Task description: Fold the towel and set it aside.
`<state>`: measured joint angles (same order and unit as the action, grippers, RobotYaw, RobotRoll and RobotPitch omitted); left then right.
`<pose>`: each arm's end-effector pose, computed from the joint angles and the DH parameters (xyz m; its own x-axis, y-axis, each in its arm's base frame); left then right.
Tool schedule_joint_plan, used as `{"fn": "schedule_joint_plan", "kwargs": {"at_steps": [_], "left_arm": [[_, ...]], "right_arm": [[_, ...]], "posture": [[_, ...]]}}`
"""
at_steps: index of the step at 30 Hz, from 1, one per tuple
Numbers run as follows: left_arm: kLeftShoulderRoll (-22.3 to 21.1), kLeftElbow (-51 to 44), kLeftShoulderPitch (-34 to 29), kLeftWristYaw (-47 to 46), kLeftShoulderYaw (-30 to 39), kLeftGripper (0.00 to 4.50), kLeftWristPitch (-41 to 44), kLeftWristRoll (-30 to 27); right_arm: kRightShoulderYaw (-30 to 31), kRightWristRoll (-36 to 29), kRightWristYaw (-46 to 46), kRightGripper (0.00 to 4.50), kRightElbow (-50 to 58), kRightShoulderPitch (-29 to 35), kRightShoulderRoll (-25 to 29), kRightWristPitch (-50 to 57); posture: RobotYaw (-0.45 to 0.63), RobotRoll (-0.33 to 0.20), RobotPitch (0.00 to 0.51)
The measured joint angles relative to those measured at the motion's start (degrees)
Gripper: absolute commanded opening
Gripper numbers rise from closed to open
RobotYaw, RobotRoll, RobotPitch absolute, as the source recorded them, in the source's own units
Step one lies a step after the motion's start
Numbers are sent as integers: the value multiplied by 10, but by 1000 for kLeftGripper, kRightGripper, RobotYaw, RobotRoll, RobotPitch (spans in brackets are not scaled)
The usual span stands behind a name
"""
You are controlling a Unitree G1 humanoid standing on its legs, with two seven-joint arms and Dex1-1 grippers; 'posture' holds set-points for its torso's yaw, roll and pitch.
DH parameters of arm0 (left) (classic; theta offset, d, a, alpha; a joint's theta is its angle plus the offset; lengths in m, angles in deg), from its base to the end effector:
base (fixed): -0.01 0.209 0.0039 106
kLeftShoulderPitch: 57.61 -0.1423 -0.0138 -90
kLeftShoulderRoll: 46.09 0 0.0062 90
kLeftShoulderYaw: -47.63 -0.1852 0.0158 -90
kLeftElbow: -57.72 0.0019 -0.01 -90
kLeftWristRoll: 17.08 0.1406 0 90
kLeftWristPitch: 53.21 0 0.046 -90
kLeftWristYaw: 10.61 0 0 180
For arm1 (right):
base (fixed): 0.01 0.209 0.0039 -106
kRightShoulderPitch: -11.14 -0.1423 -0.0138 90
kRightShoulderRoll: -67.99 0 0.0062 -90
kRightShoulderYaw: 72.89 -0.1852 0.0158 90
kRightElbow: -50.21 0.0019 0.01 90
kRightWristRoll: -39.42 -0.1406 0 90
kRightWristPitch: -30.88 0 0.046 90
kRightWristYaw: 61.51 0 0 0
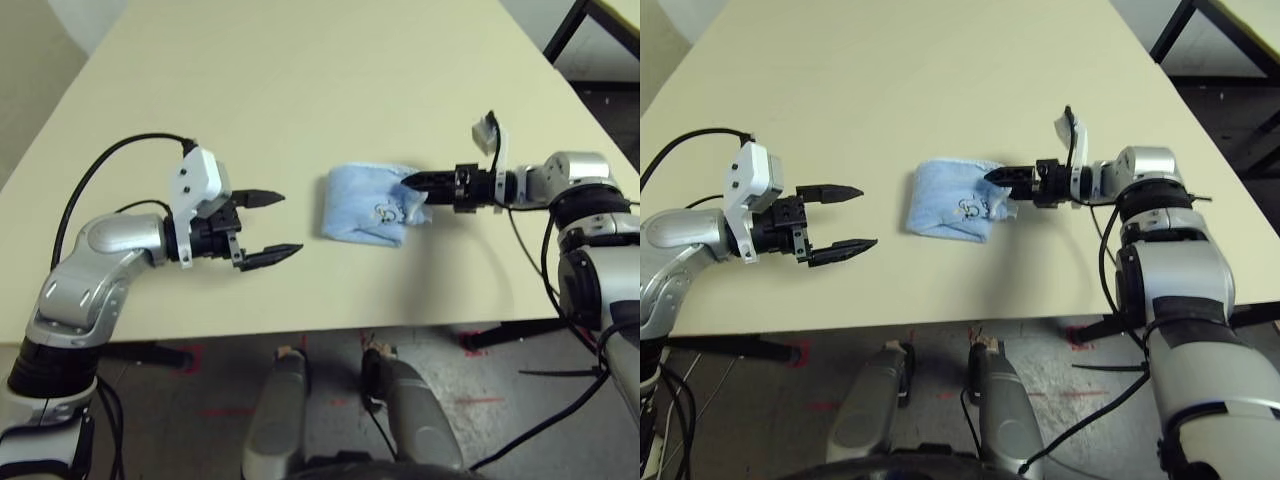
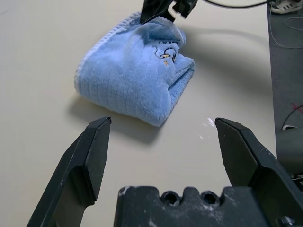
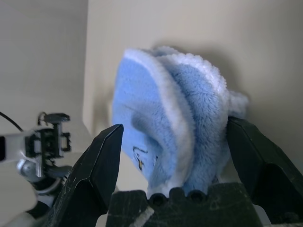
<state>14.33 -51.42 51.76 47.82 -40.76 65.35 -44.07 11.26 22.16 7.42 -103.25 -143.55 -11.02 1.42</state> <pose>0.2378 0.2327 0.2005 0.4351 -0.8609 -0.2639 0.8876 0.3608 0.2864 0.3491 -0.2331 0.1594 0.3847 0.8857 -0.2600 -0.4541 0.4268 0.7821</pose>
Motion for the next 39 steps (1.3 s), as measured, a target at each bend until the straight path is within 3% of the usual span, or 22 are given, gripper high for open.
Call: {"fn": "schedule_joint_plan", "kwargs": {"at_steps": [8,10,12,22,28,35,39], "left_arm": [[0,1,1,0,0,4459,-4,1],[0,2,1,0,0,4500,-4,1],[0,2,1,0,0,4500,-6,2],[-11,22,1,9,0,4500,-23,12],[-9,28,3,9,-1,4500,-28,14],[1,44,6,4,-3,4500,-31,16],[7,47,15,3,-7,4500,-35,18]], "right_arm": [[-7,-4,-31,4482,8,0,-45,22],[0,-4,-35,4245,16,0,-52,22],[0,-4,-49,3729,16,1,-57,18],[3,-4,-73,24,20,10,-64,11],[-36,-25,-87,6,19,10,-51,16],[-241,-120,-256,6,-30,-3,47,-63],[-312,-155,-342,6,-47,-2,69,-127]], "posture": [[239,0,160],[242,0,157],[242,0,157],[235,0,153],[229,0,158],[209,0,159],[183,0,158]]}}
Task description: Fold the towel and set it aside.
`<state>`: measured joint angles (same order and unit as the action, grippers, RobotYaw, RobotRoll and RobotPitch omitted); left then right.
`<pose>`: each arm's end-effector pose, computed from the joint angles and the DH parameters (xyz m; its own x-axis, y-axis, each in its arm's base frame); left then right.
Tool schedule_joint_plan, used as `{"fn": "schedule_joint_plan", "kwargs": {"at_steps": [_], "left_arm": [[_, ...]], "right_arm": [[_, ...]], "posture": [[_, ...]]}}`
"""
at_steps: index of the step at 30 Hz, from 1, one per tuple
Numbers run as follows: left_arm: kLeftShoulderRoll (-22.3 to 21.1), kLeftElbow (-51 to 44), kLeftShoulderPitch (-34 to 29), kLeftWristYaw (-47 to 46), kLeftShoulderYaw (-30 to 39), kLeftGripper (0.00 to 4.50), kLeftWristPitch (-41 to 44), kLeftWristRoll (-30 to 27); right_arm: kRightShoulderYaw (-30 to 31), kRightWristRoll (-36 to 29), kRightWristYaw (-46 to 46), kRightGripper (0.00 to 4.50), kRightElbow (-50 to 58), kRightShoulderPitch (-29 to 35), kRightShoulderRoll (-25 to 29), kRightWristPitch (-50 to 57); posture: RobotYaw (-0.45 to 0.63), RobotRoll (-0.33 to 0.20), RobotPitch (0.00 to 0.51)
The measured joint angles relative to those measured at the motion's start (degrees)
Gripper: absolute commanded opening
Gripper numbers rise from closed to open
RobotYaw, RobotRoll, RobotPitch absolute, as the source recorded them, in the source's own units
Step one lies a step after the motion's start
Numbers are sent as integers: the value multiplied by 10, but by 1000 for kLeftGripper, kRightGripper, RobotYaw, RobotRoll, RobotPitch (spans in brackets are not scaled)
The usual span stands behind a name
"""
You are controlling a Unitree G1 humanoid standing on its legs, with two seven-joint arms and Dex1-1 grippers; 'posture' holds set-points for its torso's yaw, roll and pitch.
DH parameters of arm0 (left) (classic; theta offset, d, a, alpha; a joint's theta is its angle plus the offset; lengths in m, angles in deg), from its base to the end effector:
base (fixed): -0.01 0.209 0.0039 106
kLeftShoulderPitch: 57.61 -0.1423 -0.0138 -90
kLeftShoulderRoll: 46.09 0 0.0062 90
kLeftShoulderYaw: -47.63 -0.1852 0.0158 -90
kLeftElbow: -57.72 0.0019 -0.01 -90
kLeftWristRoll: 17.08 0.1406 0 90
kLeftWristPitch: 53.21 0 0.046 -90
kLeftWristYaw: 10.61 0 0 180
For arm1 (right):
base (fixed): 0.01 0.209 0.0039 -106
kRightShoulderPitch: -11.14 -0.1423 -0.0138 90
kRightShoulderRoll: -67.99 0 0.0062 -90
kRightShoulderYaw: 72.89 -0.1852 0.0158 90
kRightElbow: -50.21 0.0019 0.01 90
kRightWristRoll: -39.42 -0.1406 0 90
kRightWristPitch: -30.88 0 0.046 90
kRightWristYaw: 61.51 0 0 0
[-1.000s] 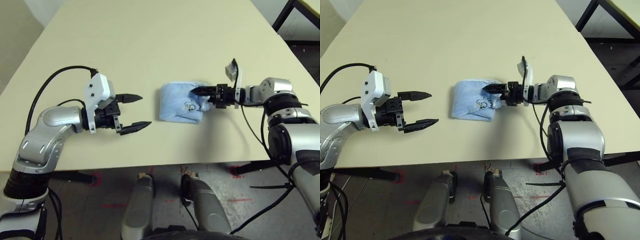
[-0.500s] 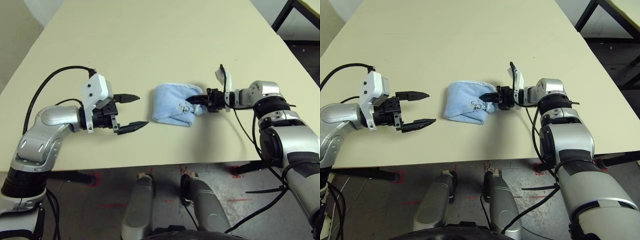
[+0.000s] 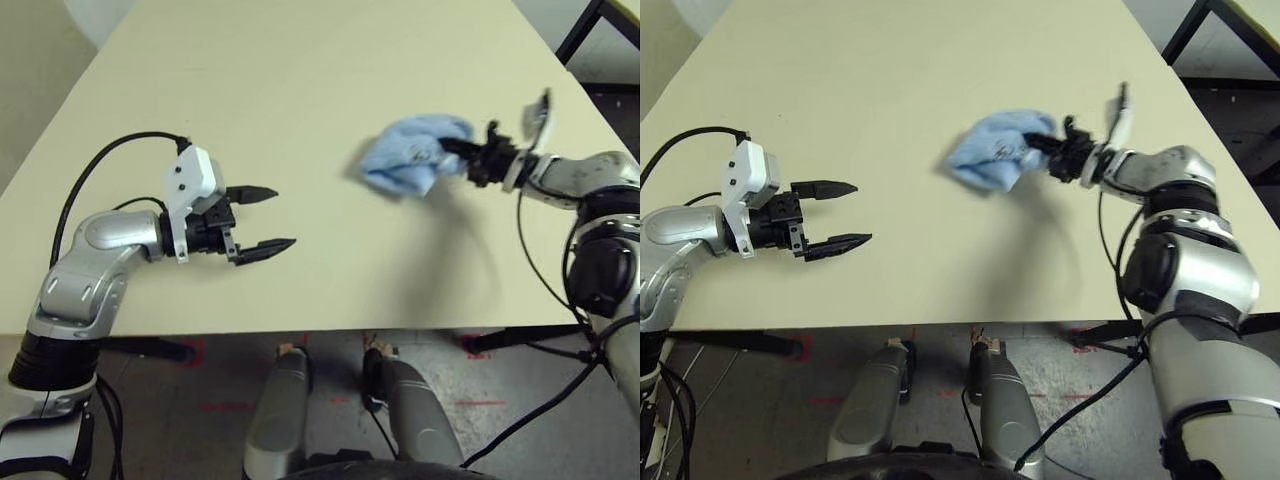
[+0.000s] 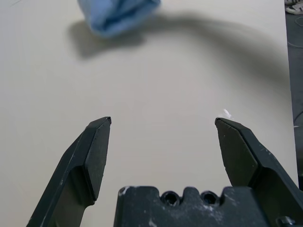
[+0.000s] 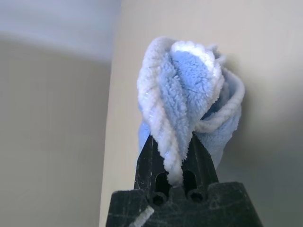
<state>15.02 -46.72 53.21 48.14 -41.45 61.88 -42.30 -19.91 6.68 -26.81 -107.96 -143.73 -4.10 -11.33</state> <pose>0.2464 0.2378 0.1971 0.4611 -0.8503 -0.2539 0.8729 0.3831 0.3022 0.3392 -0.2901 0.1801 0.8961 0.4438 0.0090 -0.2376 0.4624 0.8542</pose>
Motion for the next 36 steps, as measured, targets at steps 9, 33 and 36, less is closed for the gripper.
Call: {"fn": "schedule_joint_plan", "kwargs": {"at_steps": [9,33,36], "left_arm": [[15,20,12,-1,-7,4500,-10,5],[17,19,13,-1,-11,4500,-10,5],[17,19,13,-1,-11,4500,-10,5]], "right_arm": [[-63,-18,-100,6,-17,45,54,-146],[-63,-6,-185,6,-40,103,66,-242],[-66,-12,-182,6,-40,116,79,-242]], "posture": [[165,0,158],[171,0,167],[166,0,169]]}}
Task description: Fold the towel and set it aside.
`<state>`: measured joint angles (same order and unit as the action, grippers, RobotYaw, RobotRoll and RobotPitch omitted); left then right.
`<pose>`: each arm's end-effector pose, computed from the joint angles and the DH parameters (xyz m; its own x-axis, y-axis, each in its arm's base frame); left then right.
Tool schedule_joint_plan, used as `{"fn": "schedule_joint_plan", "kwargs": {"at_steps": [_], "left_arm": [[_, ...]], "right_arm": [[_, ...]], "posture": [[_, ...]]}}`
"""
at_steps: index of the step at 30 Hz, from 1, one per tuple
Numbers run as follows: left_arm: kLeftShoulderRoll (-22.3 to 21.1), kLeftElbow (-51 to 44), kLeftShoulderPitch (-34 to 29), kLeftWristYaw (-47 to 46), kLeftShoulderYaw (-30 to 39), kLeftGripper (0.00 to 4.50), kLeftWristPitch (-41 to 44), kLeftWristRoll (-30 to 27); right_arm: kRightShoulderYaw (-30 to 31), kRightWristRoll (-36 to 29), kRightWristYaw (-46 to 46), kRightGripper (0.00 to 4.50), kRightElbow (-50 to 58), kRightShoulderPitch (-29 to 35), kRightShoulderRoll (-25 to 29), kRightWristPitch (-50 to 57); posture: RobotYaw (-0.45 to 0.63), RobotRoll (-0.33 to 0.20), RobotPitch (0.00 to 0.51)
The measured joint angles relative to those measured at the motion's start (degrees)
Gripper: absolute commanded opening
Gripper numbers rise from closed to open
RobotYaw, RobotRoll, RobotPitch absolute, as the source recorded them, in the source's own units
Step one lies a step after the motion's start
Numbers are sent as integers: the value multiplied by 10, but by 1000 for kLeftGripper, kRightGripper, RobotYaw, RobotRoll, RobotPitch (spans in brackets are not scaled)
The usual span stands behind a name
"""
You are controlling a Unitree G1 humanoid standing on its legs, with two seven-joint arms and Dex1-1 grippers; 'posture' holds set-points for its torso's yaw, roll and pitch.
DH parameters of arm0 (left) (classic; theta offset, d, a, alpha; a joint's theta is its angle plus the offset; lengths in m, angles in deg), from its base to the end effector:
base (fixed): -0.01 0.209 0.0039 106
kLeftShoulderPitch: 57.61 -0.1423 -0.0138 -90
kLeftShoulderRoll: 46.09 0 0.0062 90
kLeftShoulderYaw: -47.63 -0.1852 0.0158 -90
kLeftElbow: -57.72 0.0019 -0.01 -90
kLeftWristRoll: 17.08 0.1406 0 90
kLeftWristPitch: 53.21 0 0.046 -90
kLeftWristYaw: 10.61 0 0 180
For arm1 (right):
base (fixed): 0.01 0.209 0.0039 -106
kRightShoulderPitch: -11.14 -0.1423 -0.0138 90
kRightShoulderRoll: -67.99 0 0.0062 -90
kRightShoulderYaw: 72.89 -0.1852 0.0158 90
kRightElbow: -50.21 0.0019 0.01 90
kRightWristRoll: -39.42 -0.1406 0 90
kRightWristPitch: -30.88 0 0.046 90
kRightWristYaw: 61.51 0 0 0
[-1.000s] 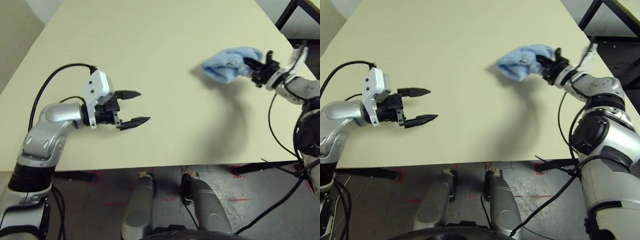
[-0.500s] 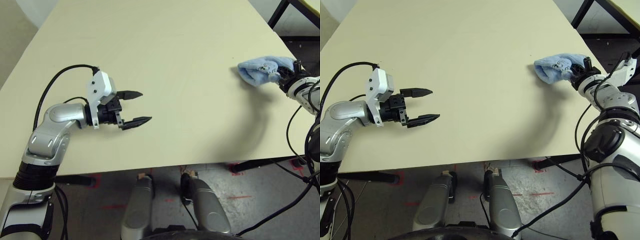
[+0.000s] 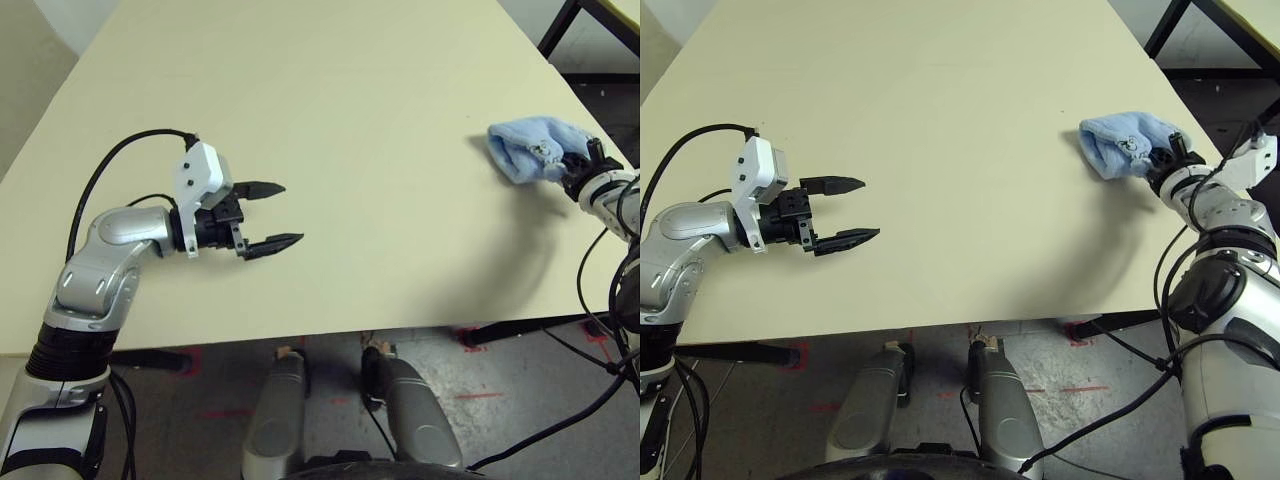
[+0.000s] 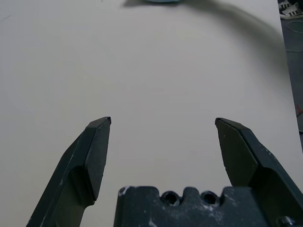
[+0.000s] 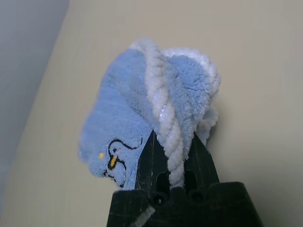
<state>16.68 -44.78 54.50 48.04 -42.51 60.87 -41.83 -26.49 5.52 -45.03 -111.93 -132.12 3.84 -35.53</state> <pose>0.2520 0.2341 0.1935 0.4553 -0.8587 -0.2351 0.8754 0.3835 0.2944 0.2922 -0.3646 0.1421 0.9603 -0.2210 -0.1700 0.2697 0.5815 0.7676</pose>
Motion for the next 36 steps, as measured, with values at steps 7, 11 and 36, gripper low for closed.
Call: {"fn": "schedule_joint_plan", "kwargs": {"at_steps": [7,11,36], "left_arm": [[1,1,2,3,-5,4500,0,0],[5,8,11,6,-11,4500,-1,2],[58,36,40,-120,63,4500,26,1]], "right_arm": [[-1,-5,3,6,5,27,31,1],[20,4,13,675,14,31,28,3],[210,195,124,4463,83,18,17,-364]], "posture": [[134,0,167],[131,0,165],[125,0,148]]}}
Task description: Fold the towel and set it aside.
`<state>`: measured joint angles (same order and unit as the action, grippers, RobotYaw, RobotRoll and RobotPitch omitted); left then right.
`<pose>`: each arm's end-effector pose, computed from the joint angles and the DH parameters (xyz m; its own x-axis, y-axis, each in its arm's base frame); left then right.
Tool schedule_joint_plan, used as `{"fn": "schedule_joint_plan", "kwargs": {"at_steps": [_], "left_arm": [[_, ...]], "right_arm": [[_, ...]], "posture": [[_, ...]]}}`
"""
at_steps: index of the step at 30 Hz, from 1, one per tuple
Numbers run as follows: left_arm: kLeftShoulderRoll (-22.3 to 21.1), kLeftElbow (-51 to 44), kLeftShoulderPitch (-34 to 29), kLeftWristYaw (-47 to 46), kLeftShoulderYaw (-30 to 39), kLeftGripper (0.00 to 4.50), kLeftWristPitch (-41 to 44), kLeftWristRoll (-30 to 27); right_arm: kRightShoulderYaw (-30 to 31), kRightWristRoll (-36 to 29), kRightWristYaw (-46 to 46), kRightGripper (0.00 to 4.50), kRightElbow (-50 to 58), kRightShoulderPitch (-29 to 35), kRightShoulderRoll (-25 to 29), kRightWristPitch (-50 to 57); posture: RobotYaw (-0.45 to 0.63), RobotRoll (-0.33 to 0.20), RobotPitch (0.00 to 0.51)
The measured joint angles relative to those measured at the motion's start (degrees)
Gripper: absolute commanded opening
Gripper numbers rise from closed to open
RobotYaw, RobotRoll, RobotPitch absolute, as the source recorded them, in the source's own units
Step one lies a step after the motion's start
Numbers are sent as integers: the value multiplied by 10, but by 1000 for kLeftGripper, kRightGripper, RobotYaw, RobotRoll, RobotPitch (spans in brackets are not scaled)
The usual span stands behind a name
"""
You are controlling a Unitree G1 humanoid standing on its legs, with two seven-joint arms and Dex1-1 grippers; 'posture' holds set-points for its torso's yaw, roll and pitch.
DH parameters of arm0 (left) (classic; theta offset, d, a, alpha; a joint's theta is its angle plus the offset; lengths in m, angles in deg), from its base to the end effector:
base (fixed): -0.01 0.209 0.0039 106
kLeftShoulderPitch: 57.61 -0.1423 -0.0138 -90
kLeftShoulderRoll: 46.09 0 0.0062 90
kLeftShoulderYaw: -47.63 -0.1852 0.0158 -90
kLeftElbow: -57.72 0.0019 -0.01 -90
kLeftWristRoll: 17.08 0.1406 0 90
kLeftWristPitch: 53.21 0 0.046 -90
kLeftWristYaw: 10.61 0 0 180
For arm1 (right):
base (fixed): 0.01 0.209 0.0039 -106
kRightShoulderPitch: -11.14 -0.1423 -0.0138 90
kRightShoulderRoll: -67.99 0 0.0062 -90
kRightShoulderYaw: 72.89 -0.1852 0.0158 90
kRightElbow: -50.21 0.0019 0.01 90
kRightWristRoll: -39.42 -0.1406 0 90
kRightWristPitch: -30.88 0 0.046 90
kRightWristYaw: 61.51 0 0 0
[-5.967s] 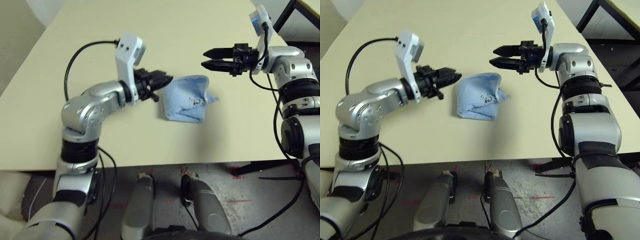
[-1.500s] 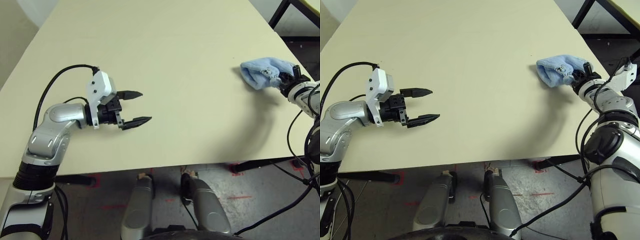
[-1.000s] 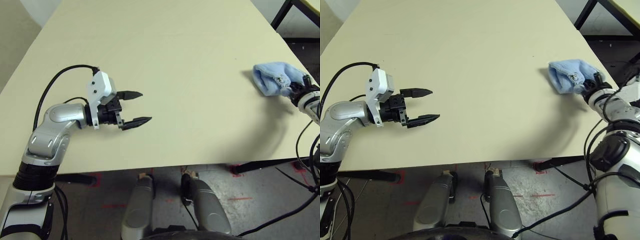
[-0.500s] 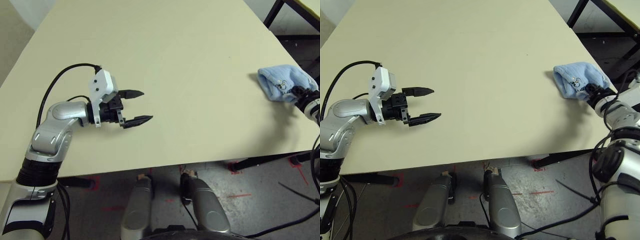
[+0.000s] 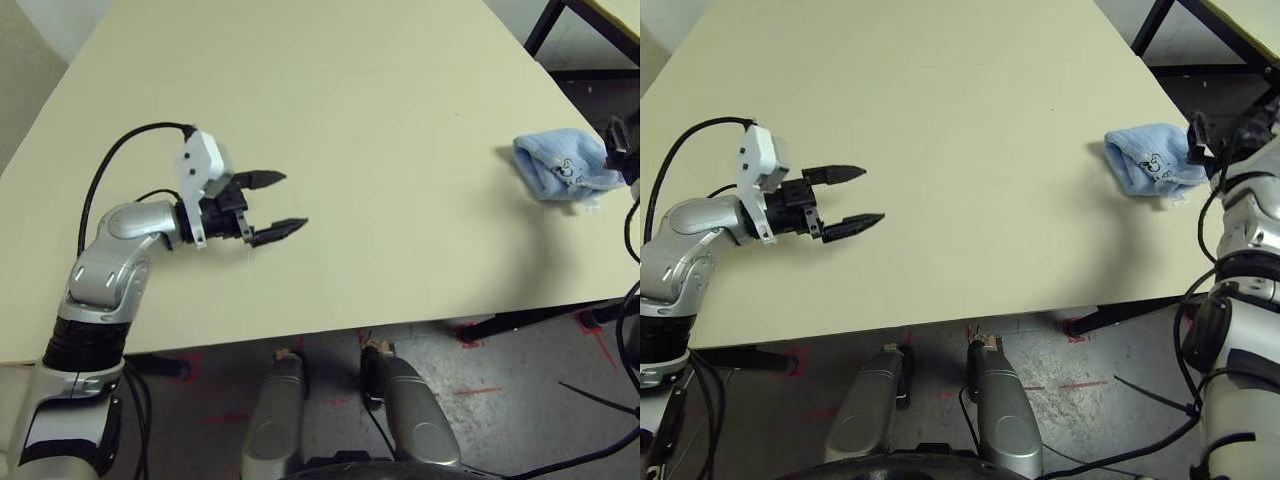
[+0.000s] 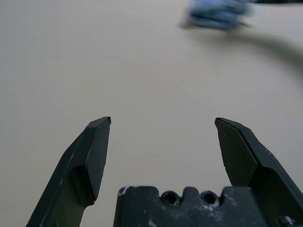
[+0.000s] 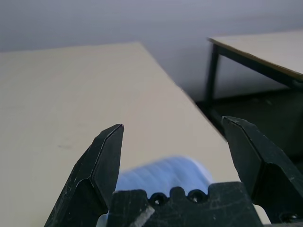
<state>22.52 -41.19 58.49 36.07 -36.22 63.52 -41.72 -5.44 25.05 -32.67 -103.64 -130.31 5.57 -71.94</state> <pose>0.2617 0.2406 0.2021 0.6808 -0.7314 -0.0406 0.7117 0.6473 0.2729 0.2963 -0.3670 0.1893 0.9628 -0.1066 0.2483 0.1283 0.9891 -0.0729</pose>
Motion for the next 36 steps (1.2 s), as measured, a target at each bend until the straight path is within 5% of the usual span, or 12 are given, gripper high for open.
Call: {"fn": "schedule_joint_plan", "kwargs": {"at_steps": [9,14,36], "left_arm": [[2,46,-12,-180,160,4500,2,21],[-19,101,-28,-197,207,4500,-21,24],[-35,256,19,-165,180,4500,-118,45]], "right_arm": [[38,31,42,4463,-53,-61,-12,7],[39,40,34,4463,-68,-68,-20,4],[35,50,-41,4463,-89,-64,-4,-5]], "posture": [[203,0,115],[222,0,99],[193,0,128]]}}
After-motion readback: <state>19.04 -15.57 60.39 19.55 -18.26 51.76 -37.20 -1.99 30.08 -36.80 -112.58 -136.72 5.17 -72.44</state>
